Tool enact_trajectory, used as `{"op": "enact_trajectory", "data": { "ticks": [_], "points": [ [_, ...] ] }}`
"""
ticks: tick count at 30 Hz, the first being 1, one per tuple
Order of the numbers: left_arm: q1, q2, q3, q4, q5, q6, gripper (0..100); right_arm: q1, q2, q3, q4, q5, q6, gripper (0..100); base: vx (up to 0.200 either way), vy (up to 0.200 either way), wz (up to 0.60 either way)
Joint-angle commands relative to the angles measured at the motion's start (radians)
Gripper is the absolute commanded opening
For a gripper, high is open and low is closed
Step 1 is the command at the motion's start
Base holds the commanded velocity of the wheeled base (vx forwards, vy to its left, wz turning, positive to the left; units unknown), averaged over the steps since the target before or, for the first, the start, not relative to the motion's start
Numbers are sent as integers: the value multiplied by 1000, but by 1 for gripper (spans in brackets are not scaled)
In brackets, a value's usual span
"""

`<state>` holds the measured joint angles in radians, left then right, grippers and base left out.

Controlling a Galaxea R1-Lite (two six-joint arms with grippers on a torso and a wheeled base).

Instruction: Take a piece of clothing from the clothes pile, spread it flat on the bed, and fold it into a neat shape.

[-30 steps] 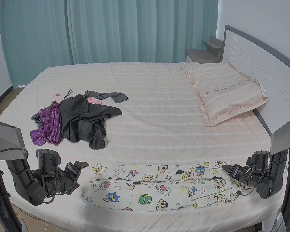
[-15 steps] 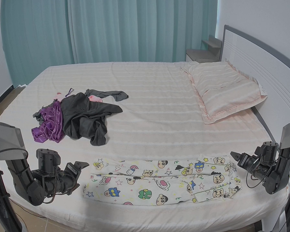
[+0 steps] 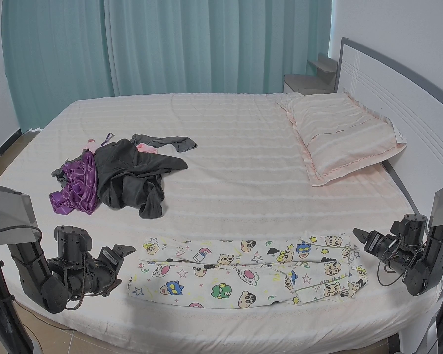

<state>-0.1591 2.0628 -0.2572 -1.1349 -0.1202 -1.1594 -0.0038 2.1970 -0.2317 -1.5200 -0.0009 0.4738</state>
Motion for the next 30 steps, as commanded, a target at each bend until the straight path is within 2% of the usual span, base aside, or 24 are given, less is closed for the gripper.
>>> {"op": "enact_trajectory", "data": {
  "ticks": [1, 21, 28, 30],
  "points": [
    [1, -6, 6, 0, -1, -2, 100, 1, -6, 2, 0, -1, -1, 100, 0, 200, 0],
    [1, -4, 6, 0, 1, -2, 100, 2, -8, 0, -3, -2, -3, 100, 0, 200, 0],
    [-8, -18, 6, 0, 1, 7, 100, 4, -56, -5, -20, 1, 5, 100, 0, 0, 0],
    [-31, -26, -7, 0, 8, 9, 100, 35, -57, 0, -22, 1, 11, 100, 0, 0, 0]
  ]
}}
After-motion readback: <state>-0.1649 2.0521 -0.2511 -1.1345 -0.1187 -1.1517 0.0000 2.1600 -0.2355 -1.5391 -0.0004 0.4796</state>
